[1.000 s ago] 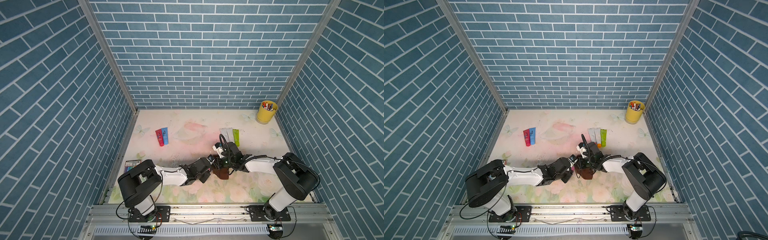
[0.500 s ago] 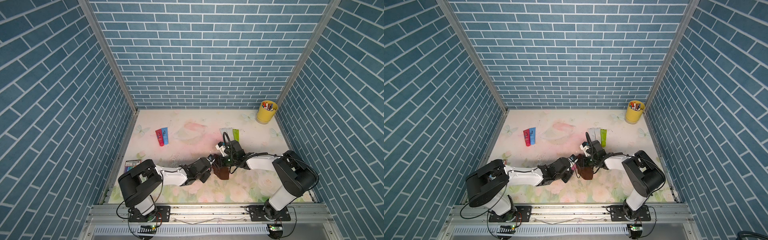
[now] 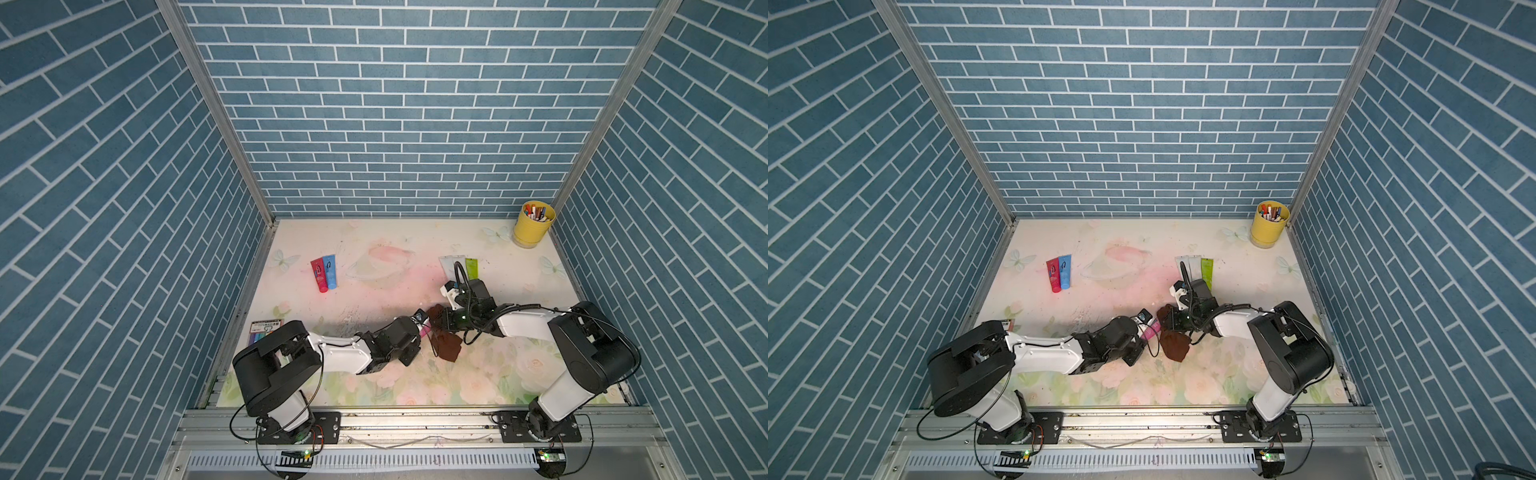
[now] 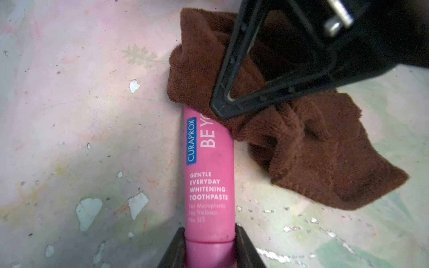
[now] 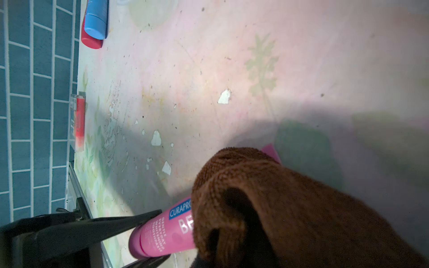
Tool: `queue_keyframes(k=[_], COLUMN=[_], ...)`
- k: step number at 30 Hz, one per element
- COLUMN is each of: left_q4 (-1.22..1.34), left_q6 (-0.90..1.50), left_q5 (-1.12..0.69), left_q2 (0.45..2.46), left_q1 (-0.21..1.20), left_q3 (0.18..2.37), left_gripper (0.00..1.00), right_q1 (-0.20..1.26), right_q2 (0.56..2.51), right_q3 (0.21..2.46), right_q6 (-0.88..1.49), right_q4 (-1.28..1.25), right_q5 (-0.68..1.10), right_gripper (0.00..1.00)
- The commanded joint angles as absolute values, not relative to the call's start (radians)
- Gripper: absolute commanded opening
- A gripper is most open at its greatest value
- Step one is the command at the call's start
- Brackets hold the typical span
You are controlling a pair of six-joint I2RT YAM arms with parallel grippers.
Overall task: Wipe the surface of the toothpaste tube
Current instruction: Wipe the dirt from the toothpaste tube.
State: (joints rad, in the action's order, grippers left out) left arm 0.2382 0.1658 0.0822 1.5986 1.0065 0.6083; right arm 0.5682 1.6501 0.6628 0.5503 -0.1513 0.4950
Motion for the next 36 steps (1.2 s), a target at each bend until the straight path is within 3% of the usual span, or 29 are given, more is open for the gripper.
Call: queue_keyframes(k=[1,6,12,19,25,31,36], left_q4=[0.209,0.201,0.202,0.208,0.208,0.234,0.221], left_q6=[0.155,0.152,0.152,0.154,0.182,0.261,0.282], left_q5=[0.000,-0.005,-0.003,-0.002,-0.002,0.009,0.052], left_q2=[1.581,1.609,1.603,1.584,1.526,1.415,1.432], left_q1=[1.017,1.018,1.017,1.017,1.021,1.020,1.021], left_q3=[0.601,0.620,0.616,0.602,0.557,0.445,0.458], left_gripper=[0.04,0.03,0.03,0.03,0.03,0.03,0.03], right_q1=[0.544,0.732,0.774,0.627,0.492,0.465,0.472], right_q2=[1.705,1.641,1.629,1.678,1.678,1.686,1.571], right_q3=[0.578,0.610,0.578,0.558,0.581,0.581,0.523], right_q6=[0.545,0.572,0.604,0.607,0.581,0.566,0.578], right_q4=[0.013,0.038,-0.017,-0.073,-0.004,0.008,0.024], right_q5=[0.282,0.370,0.410,0.413,0.285,0.259,0.281], right_gripper=[0.00,0.00,0.00,0.00,0.00,0.00,0.00])
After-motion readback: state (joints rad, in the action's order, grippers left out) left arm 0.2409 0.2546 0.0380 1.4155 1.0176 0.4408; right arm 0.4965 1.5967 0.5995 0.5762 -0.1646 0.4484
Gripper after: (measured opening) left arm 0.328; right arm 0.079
